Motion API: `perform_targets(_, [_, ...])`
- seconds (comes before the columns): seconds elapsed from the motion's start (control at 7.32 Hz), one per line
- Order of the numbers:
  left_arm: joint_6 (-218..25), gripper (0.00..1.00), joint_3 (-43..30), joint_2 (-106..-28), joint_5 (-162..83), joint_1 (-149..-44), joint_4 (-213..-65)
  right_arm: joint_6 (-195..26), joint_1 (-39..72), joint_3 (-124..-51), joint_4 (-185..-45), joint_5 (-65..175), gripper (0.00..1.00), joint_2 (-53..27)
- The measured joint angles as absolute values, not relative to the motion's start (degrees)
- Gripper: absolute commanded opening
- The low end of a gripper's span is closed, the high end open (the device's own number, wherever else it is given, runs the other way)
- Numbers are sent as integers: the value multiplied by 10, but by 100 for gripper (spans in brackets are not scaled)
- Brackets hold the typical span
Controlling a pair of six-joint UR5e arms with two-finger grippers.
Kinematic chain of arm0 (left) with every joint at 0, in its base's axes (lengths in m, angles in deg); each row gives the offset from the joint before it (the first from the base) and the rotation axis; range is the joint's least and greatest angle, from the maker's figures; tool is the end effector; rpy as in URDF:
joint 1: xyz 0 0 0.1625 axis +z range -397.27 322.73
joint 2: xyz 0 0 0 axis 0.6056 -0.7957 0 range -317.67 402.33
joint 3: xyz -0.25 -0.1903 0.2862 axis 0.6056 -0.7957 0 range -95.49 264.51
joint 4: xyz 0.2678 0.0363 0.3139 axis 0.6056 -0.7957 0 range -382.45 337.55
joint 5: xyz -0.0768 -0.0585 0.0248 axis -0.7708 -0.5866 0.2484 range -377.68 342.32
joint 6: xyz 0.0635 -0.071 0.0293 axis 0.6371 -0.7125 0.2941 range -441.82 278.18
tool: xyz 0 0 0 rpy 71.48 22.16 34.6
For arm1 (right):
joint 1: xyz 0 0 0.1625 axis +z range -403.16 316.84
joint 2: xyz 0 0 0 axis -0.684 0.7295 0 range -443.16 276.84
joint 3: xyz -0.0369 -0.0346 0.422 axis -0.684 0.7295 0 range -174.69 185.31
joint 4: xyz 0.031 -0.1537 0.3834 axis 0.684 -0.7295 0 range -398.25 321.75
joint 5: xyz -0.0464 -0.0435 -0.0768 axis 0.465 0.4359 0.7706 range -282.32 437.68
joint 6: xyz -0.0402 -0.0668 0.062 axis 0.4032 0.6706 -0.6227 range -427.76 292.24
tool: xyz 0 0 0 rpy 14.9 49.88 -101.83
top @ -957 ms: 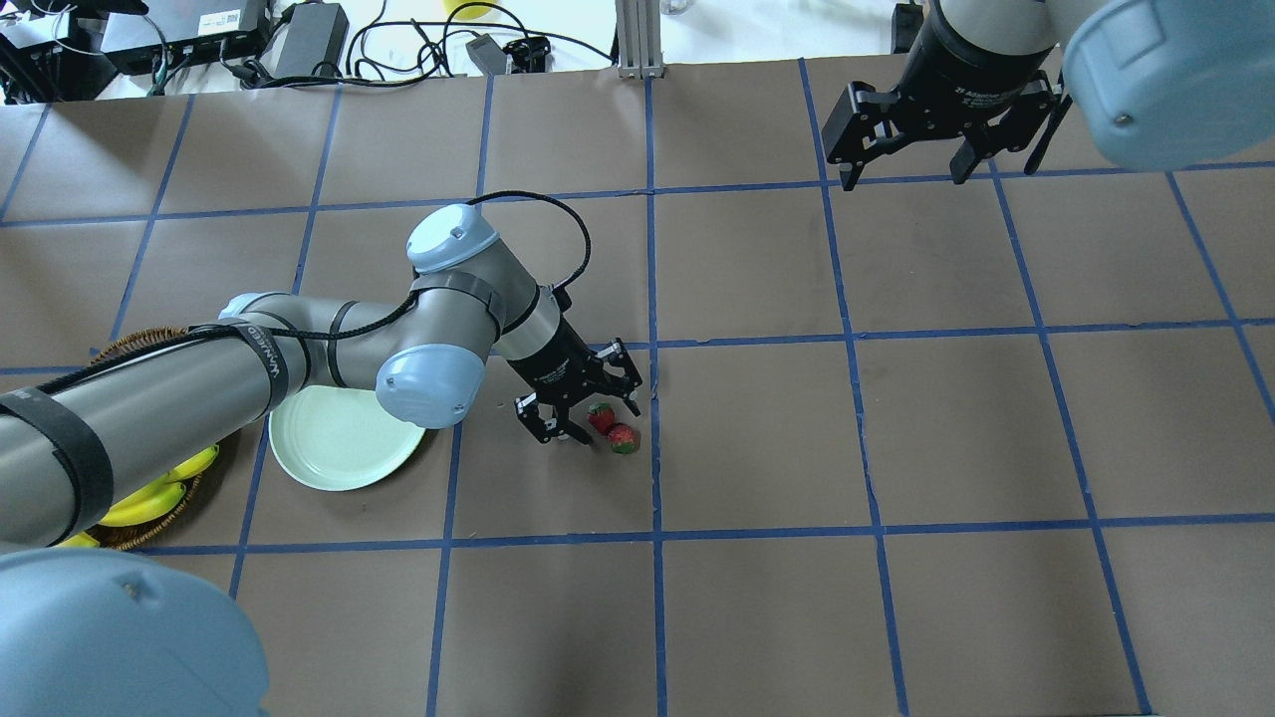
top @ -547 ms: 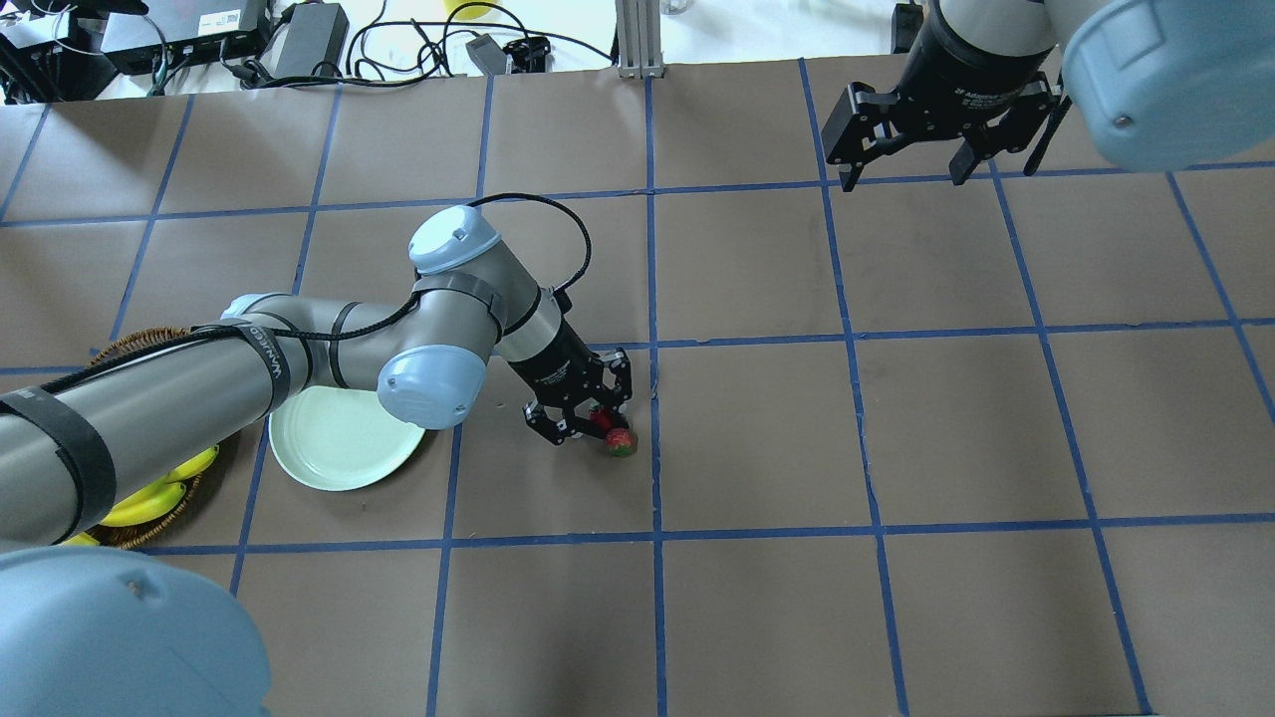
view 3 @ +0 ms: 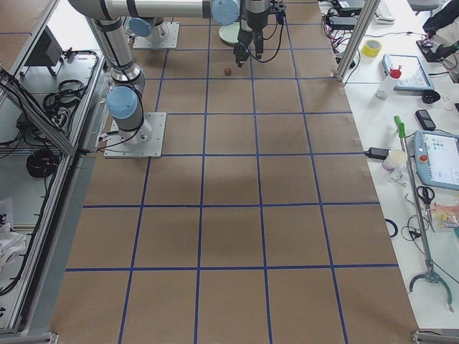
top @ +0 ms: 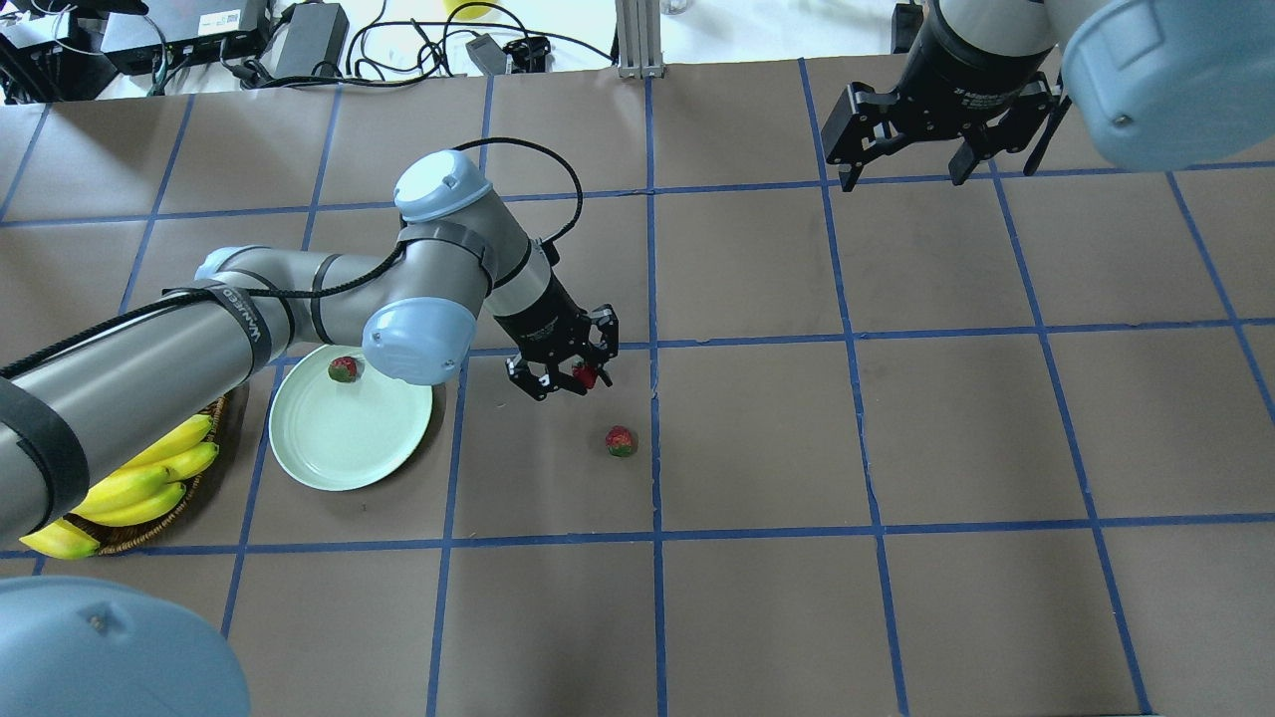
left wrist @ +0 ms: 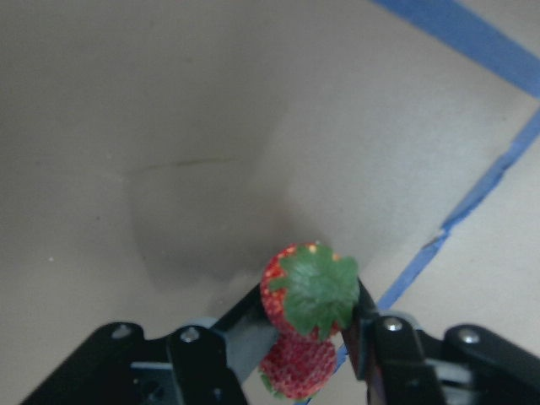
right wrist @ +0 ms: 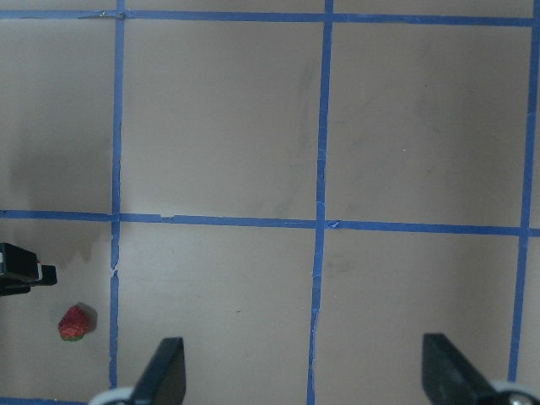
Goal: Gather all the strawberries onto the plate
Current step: 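Carry the held strawberry to the plate and release it, then return the left gripper and grasp the last strawberry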
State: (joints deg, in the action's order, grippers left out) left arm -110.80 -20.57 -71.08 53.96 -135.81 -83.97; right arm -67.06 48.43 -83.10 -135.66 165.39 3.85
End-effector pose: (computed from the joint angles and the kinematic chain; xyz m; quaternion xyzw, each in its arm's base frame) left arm -0.2457 -0.5269 0.1980 0.1882 -0.9653 -0.1327 0.1228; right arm 0.1518 -0.5198 0.4889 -0.0209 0.9982 -0.0522 0.0204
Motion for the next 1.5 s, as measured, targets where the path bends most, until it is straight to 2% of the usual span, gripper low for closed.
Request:
perform_targets(0.41, [-1007,0,-167,-689,647,-1274,-941,-671,484,-831,-1359,1654,100,39])
perform_targets(0.82, [-844,0,-179,-657,684,-1148,-1027,-672,484,-831,-1358,1654,100,39])
perform_targets(0.96, [-816,64,-197,-655,698,-1130,-1037,-672,484,-831,-1358,1654,100,39])
perform_targets(1.09, [-803,100,-209,-656,707,-1122,-1038,-672,484,-831,-1358,1654,100,39])
perform_targets(1.5, [-798,100,-210,-656,710,-1120,-1032,-669,483,-831,-1358,1654,100,39])
